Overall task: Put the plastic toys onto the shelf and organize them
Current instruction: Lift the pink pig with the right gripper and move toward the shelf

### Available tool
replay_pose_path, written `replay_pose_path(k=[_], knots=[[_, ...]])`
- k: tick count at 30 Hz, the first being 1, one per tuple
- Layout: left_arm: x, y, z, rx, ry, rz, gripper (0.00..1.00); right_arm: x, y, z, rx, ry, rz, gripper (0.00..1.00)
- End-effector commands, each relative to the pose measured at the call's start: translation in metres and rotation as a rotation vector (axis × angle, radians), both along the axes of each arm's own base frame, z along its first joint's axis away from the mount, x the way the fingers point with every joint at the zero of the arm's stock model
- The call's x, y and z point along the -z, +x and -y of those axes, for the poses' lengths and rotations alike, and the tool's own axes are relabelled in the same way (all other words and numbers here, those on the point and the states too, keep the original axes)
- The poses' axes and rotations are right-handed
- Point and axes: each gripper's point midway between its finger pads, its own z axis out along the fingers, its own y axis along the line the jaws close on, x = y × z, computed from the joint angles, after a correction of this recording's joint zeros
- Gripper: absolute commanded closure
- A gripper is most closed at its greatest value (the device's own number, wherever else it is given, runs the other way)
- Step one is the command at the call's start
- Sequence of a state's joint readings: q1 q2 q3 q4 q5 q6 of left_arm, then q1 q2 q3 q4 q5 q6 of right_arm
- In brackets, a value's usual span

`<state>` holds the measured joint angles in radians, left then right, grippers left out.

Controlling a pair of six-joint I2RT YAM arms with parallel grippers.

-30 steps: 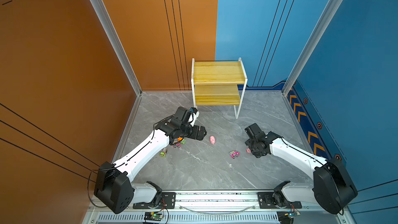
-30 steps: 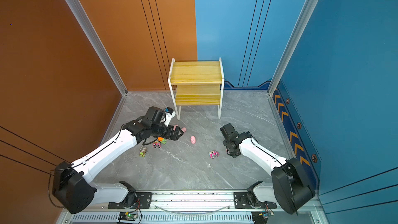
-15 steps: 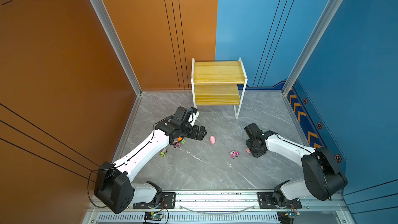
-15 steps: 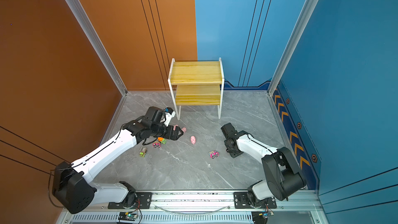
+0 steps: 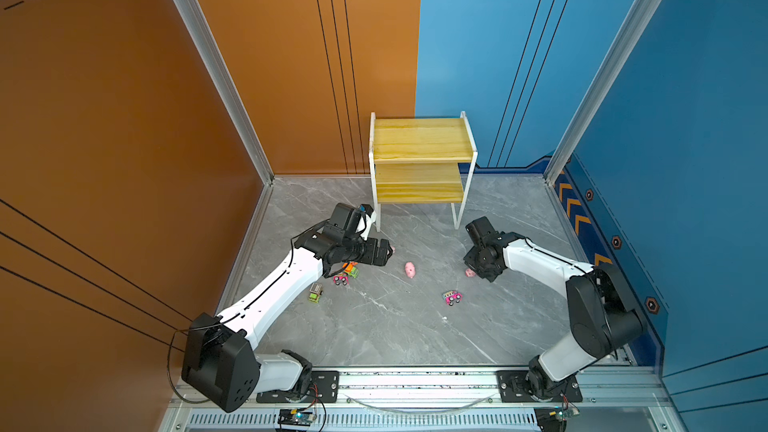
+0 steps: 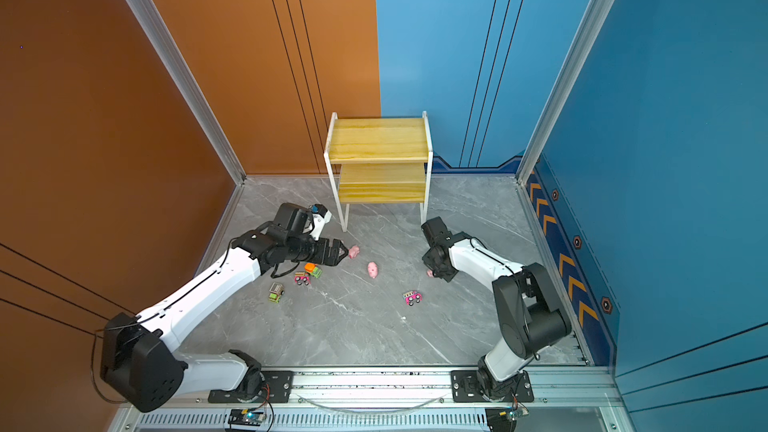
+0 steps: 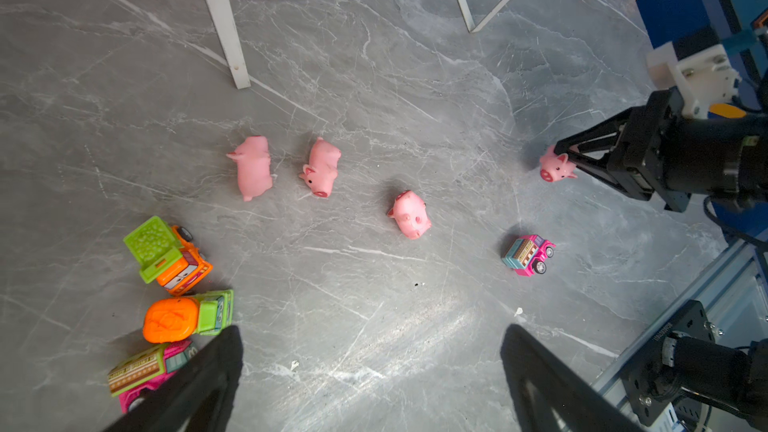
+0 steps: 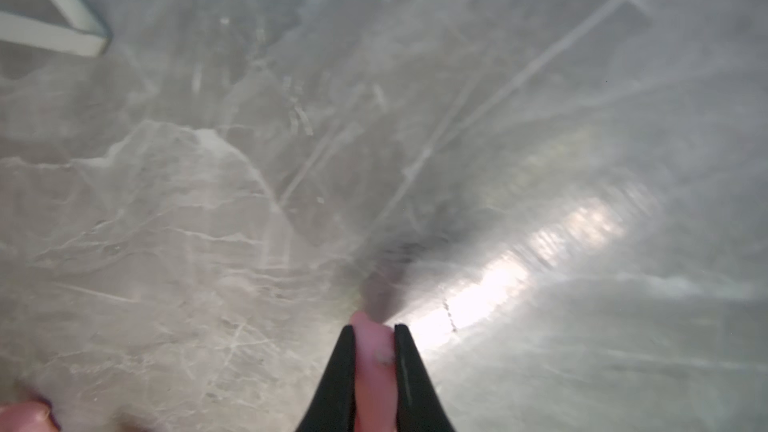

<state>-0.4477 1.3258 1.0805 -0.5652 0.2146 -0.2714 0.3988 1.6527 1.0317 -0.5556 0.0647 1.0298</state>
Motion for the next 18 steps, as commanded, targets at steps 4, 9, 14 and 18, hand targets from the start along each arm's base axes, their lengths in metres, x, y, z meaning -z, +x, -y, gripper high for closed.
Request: replay_pose_path(k=[4,9,14,18], knots=[[0.008,-0.001,-0.004,0.013,0.009,-0.018,0.02,0.000,0.028,-0.031,-0.479,-0.074,-0.021,0.81],[0.010,0.000,-0.004,0.016,0.014,-0.022,0.02,0.005,0.032,-0.033,-0.607,-0.106,-0.064,0.76],[0.011,0.000,-0.002,0.019,0.009,-0.030,0.02,0.015,0.027,-0.028,-0.672,-0.130,-0.113,0.74],[0.012,-0.001,-0.001,0.024,0.006,-0.035,0.02,0.015,0.026,-0.021,-0.693,-0.167,-0.120,0.70]])
